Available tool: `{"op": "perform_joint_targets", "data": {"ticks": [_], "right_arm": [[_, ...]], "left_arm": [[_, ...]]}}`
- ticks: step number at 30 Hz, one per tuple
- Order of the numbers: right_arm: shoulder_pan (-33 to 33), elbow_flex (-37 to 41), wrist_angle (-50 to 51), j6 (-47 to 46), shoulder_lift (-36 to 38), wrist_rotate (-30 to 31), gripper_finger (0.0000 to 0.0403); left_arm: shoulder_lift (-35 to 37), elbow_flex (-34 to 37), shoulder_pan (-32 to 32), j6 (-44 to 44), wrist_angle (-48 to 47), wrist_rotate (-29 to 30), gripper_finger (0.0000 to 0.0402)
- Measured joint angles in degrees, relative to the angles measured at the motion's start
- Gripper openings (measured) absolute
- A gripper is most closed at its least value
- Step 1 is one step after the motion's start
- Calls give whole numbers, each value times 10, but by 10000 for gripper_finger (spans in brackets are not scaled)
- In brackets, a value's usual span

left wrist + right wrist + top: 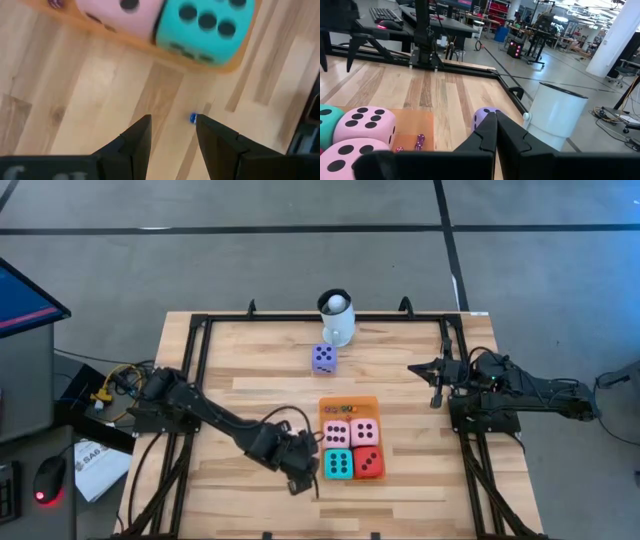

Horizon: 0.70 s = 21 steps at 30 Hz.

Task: Pick & Place Dice
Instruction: Put the small blue dice into the orange bin

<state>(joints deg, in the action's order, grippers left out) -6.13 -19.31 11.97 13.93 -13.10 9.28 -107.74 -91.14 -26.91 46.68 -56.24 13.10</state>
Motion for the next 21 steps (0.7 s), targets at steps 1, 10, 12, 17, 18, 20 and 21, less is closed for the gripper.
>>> {"op": "perform_joint_targets", "data": {"ticks": [1,10,12,17,18,20,21], "right_arm": [[0,0,0,0,0,0,0],[0,0,0,0,0,0,0],[0,0,0,0,0,0,0],[0,0,0,0,0,0,0],[0,0,0,0,0,0,0],[0,0,0,0,0,0,0],[0,0,0,0,0,0,0]], "left_arm": [[0,4,-3,-4,0,0,144],[0,32,0,-13,35,0,144],[0,32,1,-13,35,1,144],[2,33,8,-12,37,0,144],[4,33,8,-12,39,0,144],[6,33,9,-11,45,4,144],[6,33,9,-11,43,5,144]]}}
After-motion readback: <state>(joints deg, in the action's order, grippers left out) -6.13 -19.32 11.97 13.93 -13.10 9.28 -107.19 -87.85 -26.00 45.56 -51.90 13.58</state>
